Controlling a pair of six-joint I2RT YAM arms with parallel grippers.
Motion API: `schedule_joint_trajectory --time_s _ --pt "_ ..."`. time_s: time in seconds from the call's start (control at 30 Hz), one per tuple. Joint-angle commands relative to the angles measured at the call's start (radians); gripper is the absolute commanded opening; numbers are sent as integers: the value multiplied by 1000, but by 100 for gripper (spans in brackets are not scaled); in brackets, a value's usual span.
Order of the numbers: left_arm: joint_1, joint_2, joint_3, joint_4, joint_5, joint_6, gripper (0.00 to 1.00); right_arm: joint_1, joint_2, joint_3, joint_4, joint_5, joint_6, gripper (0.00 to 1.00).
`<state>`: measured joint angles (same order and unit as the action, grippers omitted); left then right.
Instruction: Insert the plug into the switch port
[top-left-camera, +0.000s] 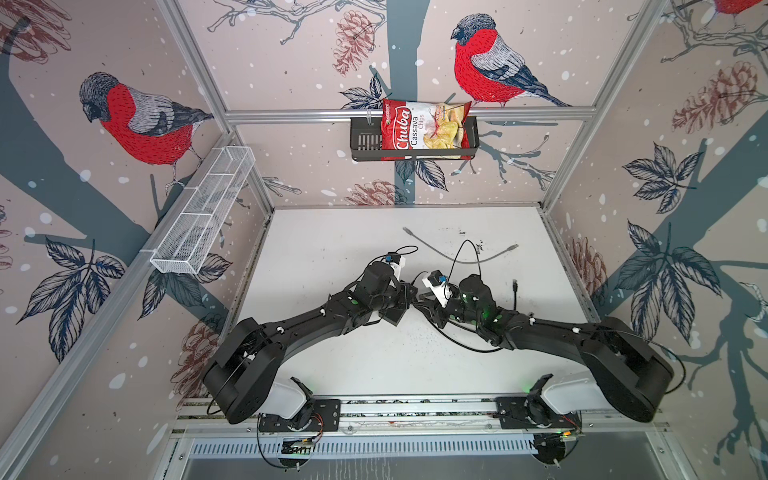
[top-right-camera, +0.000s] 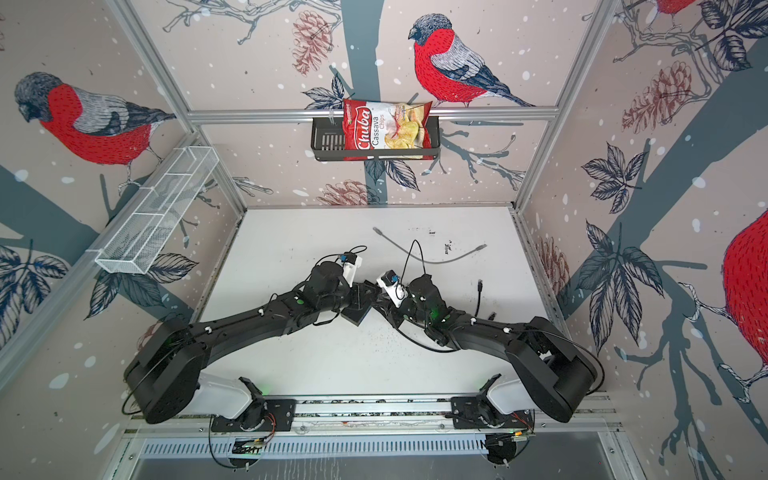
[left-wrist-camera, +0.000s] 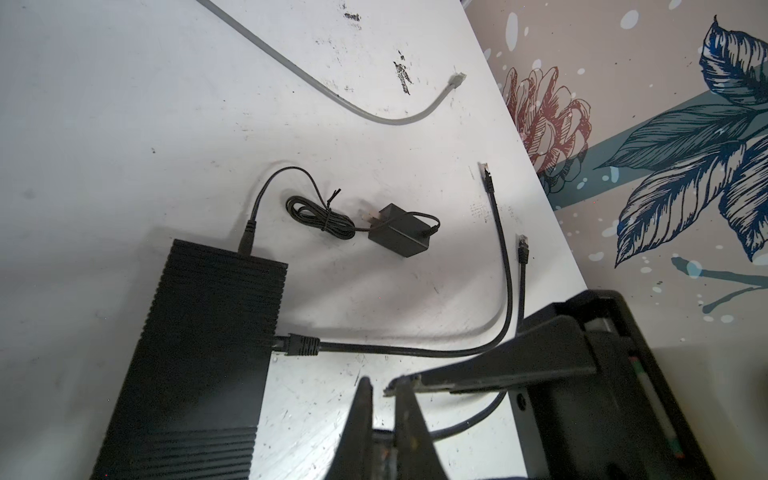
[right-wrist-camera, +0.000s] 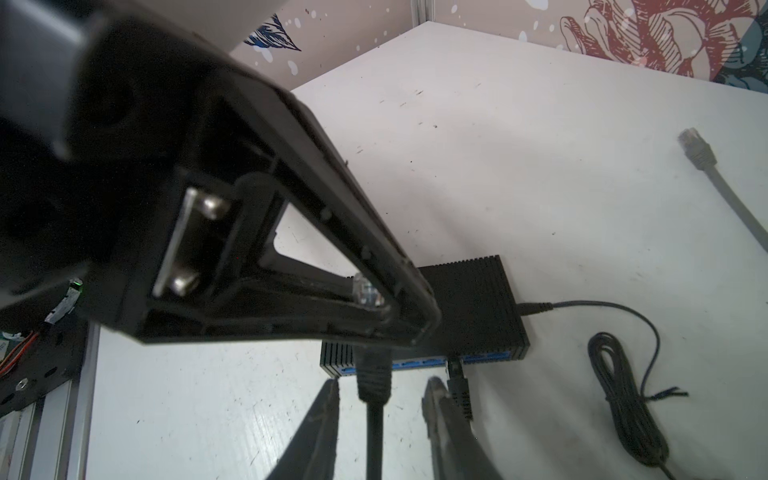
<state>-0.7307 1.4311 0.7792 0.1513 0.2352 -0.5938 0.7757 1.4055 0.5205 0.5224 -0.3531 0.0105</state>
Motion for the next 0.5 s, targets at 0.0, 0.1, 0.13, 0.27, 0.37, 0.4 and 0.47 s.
schedule_joint_trajectory --time_s 0.0,0.1,0.13,0.27,0.37,0.4,0.47 --pt "-1 4 5 29 16 9 0 4 12 9 61 -18 28 36" --pt "-1 -2 1 35 18 6 0 5 32 21 65 -24 29 35" --pt "-2 -4 -2 36 18 6 0 5 37 24 67 -28 30 34" --pt "-1 -15 -3 31 16 7 0 7 41 21 85 -19 41 31" --pt "-1 -20 -8 31 14 6 0 7 35 21 87 -15 40 28" --pt "-1 -21 -7 34 15 6 0 6 35 21 86 -16 39 26" --pt "-2 -23 -12 37 15 4 0 6 34 22 83 -17 39 23"
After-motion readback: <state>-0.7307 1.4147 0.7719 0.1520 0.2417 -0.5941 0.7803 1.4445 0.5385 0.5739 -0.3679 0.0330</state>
